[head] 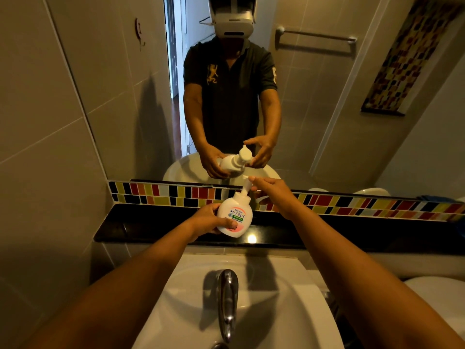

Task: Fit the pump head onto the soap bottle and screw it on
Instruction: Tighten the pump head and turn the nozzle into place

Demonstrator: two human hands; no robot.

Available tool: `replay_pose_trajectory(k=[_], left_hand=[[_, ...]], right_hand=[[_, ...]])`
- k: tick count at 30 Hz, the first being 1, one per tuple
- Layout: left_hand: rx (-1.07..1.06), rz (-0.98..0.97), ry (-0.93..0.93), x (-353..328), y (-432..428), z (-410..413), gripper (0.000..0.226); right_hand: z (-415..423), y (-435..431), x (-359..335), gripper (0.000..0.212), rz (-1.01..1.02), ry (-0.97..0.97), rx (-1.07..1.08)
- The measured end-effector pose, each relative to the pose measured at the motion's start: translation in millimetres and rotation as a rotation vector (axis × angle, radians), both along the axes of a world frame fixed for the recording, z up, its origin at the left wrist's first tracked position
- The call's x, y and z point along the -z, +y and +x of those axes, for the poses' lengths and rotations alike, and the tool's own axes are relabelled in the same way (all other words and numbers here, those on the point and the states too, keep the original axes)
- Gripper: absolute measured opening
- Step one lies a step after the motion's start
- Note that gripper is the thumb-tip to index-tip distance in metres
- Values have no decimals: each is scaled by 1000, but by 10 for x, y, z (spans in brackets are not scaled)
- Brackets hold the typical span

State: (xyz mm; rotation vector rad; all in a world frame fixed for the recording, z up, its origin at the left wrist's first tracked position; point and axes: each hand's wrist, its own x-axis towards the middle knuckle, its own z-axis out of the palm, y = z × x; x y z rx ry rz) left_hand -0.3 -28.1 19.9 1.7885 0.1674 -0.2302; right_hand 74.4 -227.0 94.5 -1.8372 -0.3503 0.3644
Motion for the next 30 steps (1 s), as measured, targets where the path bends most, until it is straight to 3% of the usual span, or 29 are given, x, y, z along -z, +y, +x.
replay_pose_trajectory(k=[3, 10, 22, 30], left_hand=[[-22, -4, -6, 30, 12, 28, 52], [-55, -16, 3, 83, 63, 103, 60], [-58, -54, 0, 212, 71, 240, 58], [-58, -48, -29, 303, 156, 356, 69]], right_hand=[[22, -22, 158, 21, -30, 69, -48], [-8, -68, 603, 58, -187, 204, -213], [97, 113, 862, 52, -158, 191, -112], [193, 187, 908, 54, -167, 118, -90]])
